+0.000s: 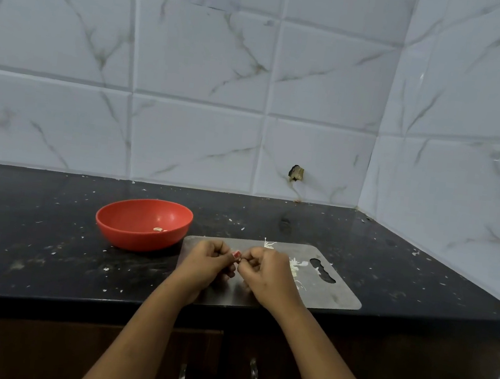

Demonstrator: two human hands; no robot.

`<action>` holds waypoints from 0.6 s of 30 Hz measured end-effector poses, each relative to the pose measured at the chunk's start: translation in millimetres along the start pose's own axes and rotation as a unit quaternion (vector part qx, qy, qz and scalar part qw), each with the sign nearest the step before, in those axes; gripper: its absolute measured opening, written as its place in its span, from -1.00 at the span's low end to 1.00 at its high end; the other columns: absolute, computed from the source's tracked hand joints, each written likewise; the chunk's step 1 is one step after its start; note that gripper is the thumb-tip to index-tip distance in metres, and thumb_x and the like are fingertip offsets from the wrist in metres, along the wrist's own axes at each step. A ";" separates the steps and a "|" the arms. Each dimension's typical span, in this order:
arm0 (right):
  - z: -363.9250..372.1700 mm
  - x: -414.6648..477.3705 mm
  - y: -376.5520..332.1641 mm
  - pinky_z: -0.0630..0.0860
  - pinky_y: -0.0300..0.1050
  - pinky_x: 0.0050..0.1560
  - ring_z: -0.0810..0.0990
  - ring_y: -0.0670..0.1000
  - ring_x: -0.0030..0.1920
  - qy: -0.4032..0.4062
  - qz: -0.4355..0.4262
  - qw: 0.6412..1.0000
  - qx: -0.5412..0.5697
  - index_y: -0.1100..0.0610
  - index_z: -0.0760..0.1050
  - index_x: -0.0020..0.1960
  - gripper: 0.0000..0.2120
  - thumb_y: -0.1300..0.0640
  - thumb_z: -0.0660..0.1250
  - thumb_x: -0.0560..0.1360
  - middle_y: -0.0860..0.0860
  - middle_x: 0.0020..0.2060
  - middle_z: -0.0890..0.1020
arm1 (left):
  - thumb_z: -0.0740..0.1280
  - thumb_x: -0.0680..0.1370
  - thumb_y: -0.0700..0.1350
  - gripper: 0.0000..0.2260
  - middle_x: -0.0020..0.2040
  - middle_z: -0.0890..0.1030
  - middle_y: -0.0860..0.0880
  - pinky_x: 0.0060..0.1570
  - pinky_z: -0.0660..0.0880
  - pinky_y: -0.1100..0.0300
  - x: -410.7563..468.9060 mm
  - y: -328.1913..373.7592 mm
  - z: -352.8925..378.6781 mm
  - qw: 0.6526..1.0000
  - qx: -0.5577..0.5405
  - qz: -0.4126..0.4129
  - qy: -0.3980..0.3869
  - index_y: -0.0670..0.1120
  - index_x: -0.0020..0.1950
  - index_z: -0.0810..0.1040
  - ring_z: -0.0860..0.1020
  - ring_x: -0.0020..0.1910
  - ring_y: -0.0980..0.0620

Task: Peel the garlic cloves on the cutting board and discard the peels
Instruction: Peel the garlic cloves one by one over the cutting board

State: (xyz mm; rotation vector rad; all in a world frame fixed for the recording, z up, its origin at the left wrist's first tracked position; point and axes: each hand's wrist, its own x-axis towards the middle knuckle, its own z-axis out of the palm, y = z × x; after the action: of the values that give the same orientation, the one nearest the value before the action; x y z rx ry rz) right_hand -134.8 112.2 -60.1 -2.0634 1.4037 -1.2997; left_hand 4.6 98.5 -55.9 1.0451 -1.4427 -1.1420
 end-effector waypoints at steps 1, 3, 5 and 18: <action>-1.3 1.2 -0.7 0.50 -0.17 -0.38 0.57 -0.02 -0.47 0.000 0.010 1.000 0.018 0.10 0.58 -0.24 -0.84 0.18 0.33 0.51 -0.03 -0.47 0.59 | 0.31 0.57 -0.26 -0.83 -0.43 0.53 -0.06 -0.46 0.39 0.33 0.4 0.6 -0.7 1.000 -0.009 -0.004 -0.001 -0.19 -0.23 0.45 0.49 -0.47 0.12; -3.1 2.9 -1.2 0.49 -0.22 -0.41 0.55 -0.08 -0.50 0.006 0.027 0.999 0.036 0.07 0.57 -0.27 -0.82 0.21 0.35 0.50 -0.07 -0.51 0.57 | 0.31 0.57 -0.26 -0.83 -0.44 0.55 -0.05 -0.44 0.40 0.32 -0.3 1.8 -0.8 1.000 -0.016 -0.012 -0.009 -0.19 -0.23 0.47 0.50 -0.47 0.12; -4.2 5.5 -0.1 0.50 -0.22 -0.41 0.55 -0.09 -0.50 0.020 0.031 0.999 0.034 0.06 0.55 -0.29 -0.81 0.23 0.35 0.48 -0.06 -0.50 0.57 | 0.31 0.57 -0.26 -0.84 -0.44 0.57 -0.04 -0.45 0.40 0.33 -1.2 4.3 0.4 0.999 -0.017 -0.018 -0.020 -0.19 -0.22 0.48 0.50 -0.47 0.13; -35.1 12.9 29.9 0.34 -0.48 -0.40 0.46 -0.21 -0.46 0.138 0.056 0.985 -0.083 0.19 0.63 -0.25 -0.85 0.23 0.35 0.47 -0.19 -0.49 0.49 | 0.29 0.54 -0.38 -0.89 -0.24 0.65 -0.13 -0.40 0.48 0.31 -6.4 9.2 1.9 0.999 -0.007 -0.044 -0.003 -0.23 -0.12 0.56 0.57 -0.39 0.07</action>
State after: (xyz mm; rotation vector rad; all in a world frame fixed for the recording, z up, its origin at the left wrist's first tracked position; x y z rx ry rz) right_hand -179.1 94.8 -55.5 -1.9262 1.7761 -1.5125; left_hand 3.3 106.7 -48.2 1.1061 -1.4037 -1.2168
